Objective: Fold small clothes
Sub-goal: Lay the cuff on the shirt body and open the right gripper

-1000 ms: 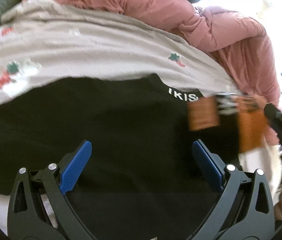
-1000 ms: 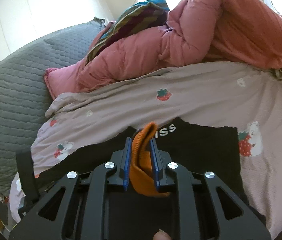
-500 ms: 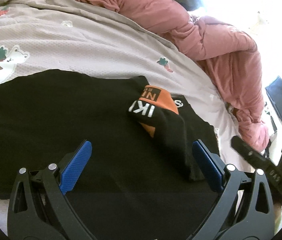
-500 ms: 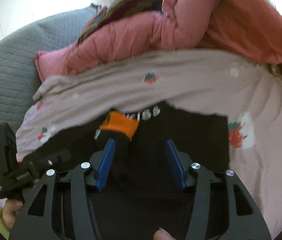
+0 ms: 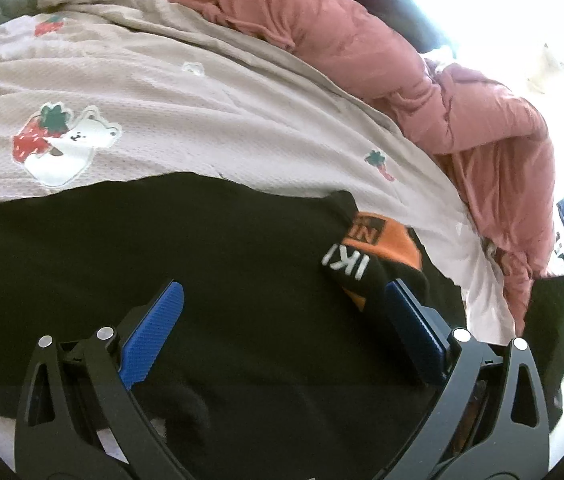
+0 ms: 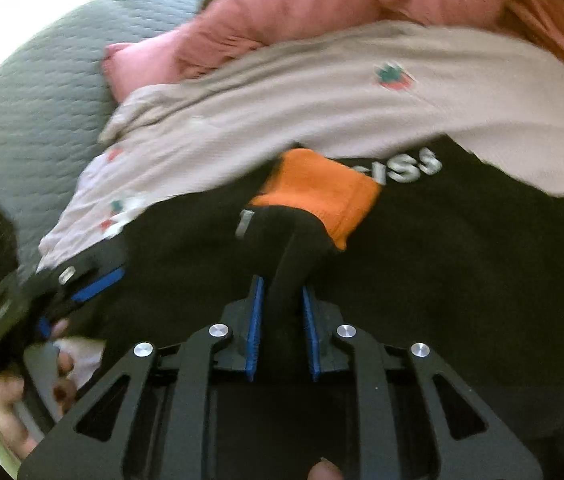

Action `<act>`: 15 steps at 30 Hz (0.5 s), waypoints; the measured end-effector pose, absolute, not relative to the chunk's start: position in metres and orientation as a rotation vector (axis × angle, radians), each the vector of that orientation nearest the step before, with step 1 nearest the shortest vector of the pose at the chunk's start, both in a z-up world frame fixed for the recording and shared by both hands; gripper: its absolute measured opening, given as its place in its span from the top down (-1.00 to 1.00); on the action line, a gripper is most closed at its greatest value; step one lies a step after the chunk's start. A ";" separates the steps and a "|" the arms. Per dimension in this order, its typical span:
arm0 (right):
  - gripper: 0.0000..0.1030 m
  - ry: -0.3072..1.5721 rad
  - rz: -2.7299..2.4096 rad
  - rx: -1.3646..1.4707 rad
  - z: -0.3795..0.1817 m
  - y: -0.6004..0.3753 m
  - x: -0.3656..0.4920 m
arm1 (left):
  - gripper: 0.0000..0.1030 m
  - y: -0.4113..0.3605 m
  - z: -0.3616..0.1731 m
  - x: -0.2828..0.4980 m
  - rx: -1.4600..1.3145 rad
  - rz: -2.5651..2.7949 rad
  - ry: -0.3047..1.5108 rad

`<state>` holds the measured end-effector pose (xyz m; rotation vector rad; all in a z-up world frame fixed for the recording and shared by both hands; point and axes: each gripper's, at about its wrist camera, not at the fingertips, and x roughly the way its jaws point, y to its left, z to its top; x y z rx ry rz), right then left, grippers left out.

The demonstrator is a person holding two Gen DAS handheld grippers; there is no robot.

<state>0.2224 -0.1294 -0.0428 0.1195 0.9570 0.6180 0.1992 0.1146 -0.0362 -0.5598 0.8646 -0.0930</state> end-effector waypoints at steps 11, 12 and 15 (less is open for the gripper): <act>0.23 0.906 0.750 -0.135 -0.039 -0.095 0.179 | -0.84 0.129 -0.041 0.198 -0.639 -0.110 0.867; 0.19 0.906 0.743 -0.130 -0.038 -0.098 0.177 | -0.84 0.128 -0.043 0.199 -0.645 -0.117 0.875; 0.08 0.893 0.700 -0.106 -0.032 -0.115 0.172 | -0.84 0.122 -0.049 0.203 -0.630 -0.132 0.914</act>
